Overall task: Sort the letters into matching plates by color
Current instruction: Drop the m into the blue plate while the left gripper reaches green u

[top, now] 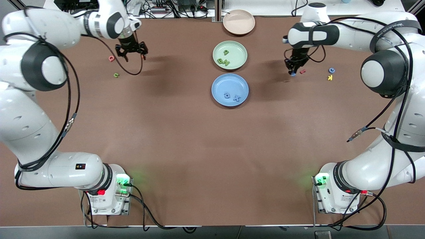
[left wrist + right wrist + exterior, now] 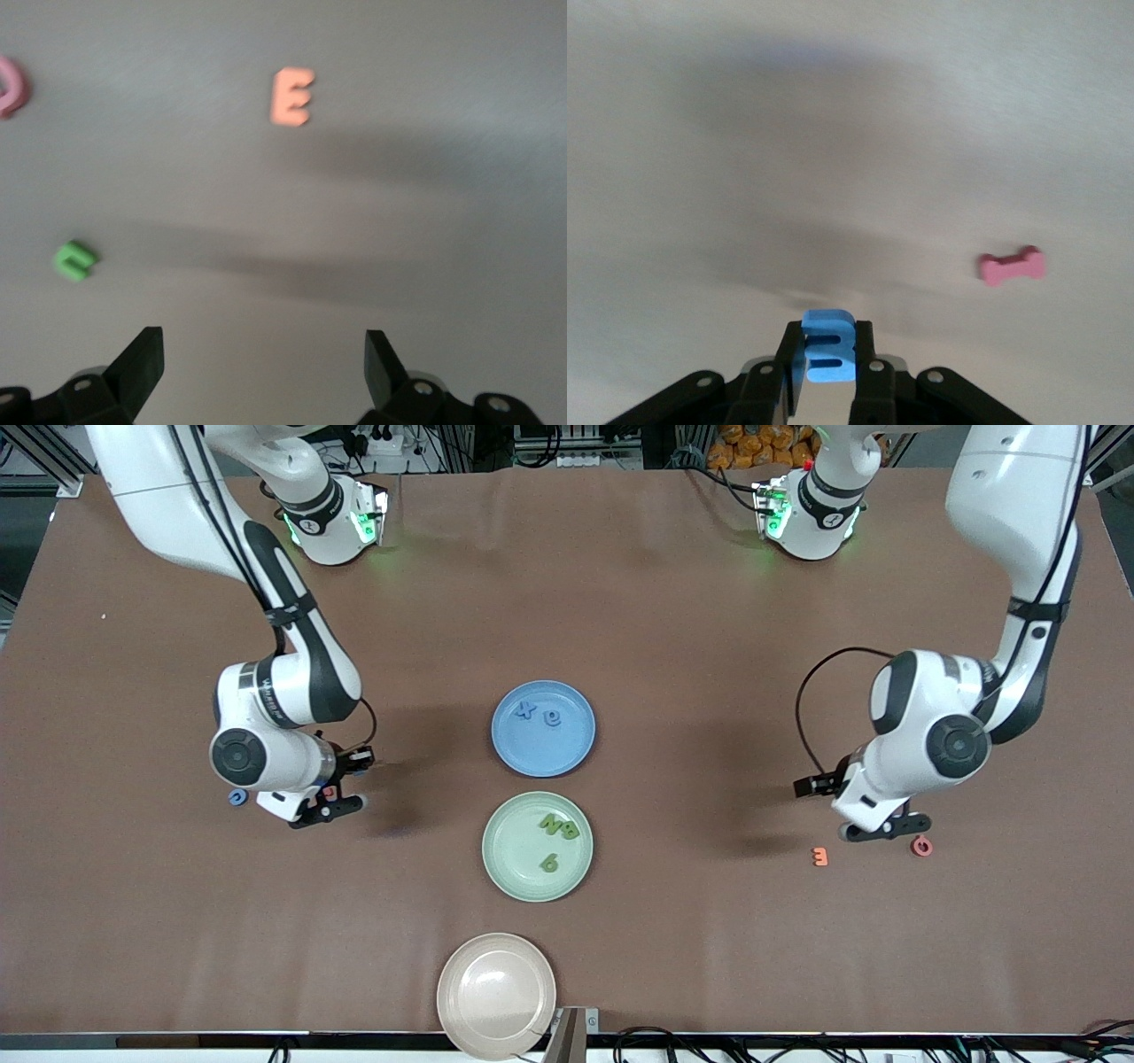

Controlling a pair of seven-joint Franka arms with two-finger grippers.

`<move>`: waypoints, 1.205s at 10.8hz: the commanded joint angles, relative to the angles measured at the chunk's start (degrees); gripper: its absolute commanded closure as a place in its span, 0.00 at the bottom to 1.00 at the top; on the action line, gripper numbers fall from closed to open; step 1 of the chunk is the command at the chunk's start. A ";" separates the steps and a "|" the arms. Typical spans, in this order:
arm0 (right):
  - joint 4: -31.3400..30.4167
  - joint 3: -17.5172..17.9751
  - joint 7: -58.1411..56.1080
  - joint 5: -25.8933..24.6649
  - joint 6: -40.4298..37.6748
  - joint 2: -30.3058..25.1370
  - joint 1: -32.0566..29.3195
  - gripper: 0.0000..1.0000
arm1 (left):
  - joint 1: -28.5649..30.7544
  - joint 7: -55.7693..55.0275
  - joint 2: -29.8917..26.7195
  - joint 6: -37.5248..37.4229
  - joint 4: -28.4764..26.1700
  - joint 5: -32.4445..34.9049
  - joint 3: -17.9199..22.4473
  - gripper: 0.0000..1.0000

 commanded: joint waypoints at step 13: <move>11.37 3.79 41.04 16.04 5.34 6.68 22.72 1.00 | 11.40 -3.45 -10.40 32.33 -28.46 0.64 -0.17 0.00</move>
